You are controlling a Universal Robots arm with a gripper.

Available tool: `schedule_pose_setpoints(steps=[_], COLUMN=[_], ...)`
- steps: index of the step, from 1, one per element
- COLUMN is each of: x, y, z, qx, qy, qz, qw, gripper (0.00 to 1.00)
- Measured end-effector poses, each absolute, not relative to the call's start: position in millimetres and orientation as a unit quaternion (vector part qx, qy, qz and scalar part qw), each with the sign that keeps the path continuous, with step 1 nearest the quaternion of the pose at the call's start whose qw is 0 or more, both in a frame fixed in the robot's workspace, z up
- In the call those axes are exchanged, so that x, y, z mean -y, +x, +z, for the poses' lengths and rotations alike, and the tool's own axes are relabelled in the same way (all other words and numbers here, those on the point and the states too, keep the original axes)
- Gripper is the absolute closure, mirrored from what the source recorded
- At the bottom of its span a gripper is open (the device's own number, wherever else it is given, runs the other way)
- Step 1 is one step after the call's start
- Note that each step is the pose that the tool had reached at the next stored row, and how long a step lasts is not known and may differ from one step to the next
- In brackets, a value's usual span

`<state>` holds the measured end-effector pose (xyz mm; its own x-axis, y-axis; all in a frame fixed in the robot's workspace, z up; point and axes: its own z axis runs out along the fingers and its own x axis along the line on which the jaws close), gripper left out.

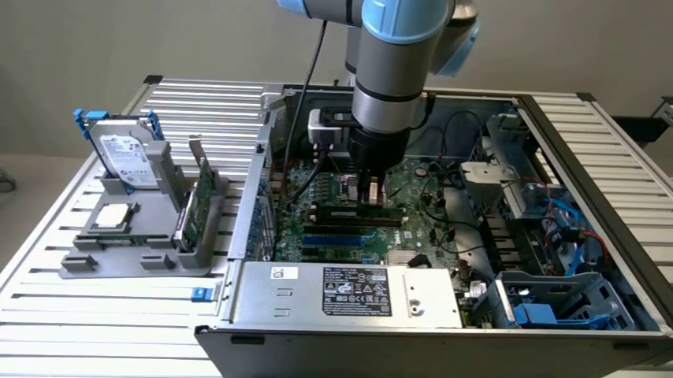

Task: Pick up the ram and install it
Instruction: 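Insert the ram into the slot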

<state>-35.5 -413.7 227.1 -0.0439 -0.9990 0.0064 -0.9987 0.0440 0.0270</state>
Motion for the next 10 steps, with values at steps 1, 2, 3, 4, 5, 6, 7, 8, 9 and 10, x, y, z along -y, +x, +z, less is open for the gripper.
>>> schedule_pose_setpoints(steps=[1,2,3,4,5,6,7,8,9,10], x=[413.7,413.7,413.7,413.7,413.8,413.7,413.7,413.7,413.5,413.4], y=[-35.6,-35.7,-35.7,-35.7,-35.9,-35.9,-35.9,-36.0,-36.2,-36.3], z=[227.1,227.0,227.1,227.1,227.1,227.1,227.1,227.0,227.0,227.0], qx=[0.723,0.723,0.723,0.723,0.724,0.724,0.724,0.724,0.724,0.724], qy=[0.691,0.691,0.691,0.691,0.69,0.69,0.69,0.69,0.69,0.69], qz=[-0.008,-0.008,-0.008,-0.008,-0.008,-0.009,-0.009,-0.009,-0.009,-0.009], qw=[0.012,0.012,0.012,0.012,0.012,0.013,0.013,0.013,0.013,0.013], gripper=[0.85,0.85,0.85,0.85,0.85,0.85,0.85,0.85,0.85,0.85])
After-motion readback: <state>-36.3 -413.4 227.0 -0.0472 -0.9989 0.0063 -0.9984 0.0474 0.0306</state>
